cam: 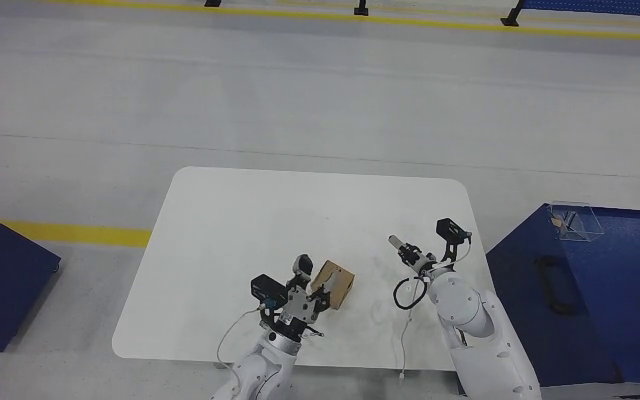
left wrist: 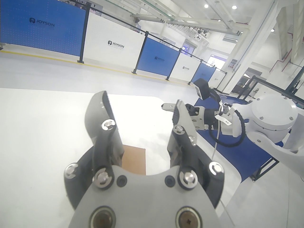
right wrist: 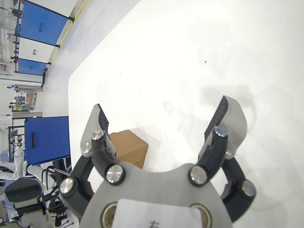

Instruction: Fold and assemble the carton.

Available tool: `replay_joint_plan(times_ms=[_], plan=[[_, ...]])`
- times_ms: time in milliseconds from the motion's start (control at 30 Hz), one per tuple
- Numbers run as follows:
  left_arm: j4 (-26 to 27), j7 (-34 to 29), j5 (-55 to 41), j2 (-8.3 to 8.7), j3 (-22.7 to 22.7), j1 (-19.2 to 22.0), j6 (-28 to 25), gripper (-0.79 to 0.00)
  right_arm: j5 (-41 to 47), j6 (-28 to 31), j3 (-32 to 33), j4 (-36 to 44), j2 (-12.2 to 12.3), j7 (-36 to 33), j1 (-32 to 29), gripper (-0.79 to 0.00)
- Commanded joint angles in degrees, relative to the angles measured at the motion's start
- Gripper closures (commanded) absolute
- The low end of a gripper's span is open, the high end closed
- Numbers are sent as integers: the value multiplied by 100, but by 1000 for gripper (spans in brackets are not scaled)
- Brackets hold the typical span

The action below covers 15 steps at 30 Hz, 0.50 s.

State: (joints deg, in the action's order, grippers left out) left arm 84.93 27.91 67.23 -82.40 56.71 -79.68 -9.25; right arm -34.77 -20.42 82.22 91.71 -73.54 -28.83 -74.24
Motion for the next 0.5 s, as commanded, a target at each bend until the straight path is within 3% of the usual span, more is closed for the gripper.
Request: replay_joint_plan(times_ms=[0, 100, 200, 467], plan=[[0, 0, 0, 0, 0, 0, 0, -569, 0, 0, 0, 0, 0, 0, 0, -784], [0, 0, 0, 0, 0, 0, 0, -690, 0, 0, 0, 0, 0, 0, 0, -785], [0, 0, 0, 0, 0, 0, 0, -760, 0, 0, 0, 0, 0, 0, 0, -785], [0, 0, 0, 0, 0, 0, 0, -785, 0, 0, 0, 0, 0, 0, 0, -784]])
